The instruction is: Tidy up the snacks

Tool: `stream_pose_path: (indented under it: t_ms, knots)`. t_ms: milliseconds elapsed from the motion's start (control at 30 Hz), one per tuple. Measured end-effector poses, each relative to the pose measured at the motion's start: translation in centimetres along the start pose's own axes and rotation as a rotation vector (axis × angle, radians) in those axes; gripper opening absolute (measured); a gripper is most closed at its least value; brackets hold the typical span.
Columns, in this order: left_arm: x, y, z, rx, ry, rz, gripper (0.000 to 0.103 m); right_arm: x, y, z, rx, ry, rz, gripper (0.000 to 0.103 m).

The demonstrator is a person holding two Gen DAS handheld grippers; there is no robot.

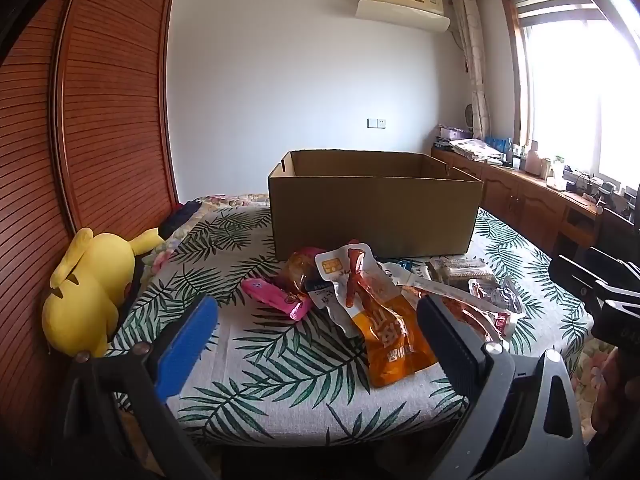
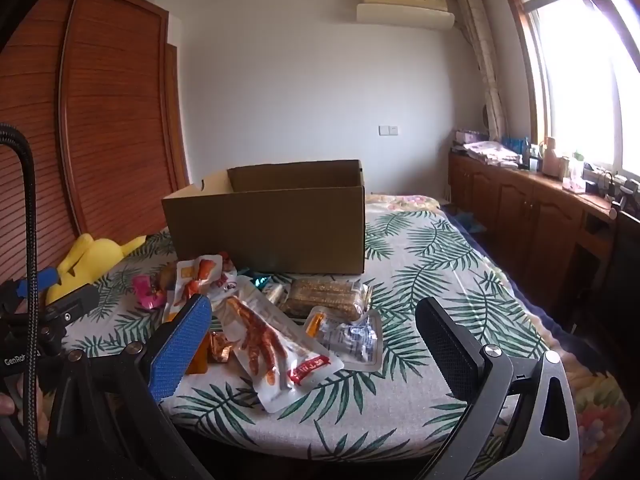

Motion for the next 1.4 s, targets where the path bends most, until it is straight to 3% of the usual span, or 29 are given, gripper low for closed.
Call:
stream_pose_path:
  t_ms: [1400]
  knots:
    - [0.0, -0.03, -0.55, -0.009, -0.004, -0.003, 0.101, -0.23, -0.08, -0.16, 0.003, -0.007, 0.0, 0.103]
Point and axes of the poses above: each gripper's, at about its wrist camera, not at the fingertips, and x roughly the way its jaws point, y to its left, z to its top, the point moved 2 cm from there along x, roughly the way its jaws point, and after that the axes turned 5 degrees about x, right-handed, at the moved point
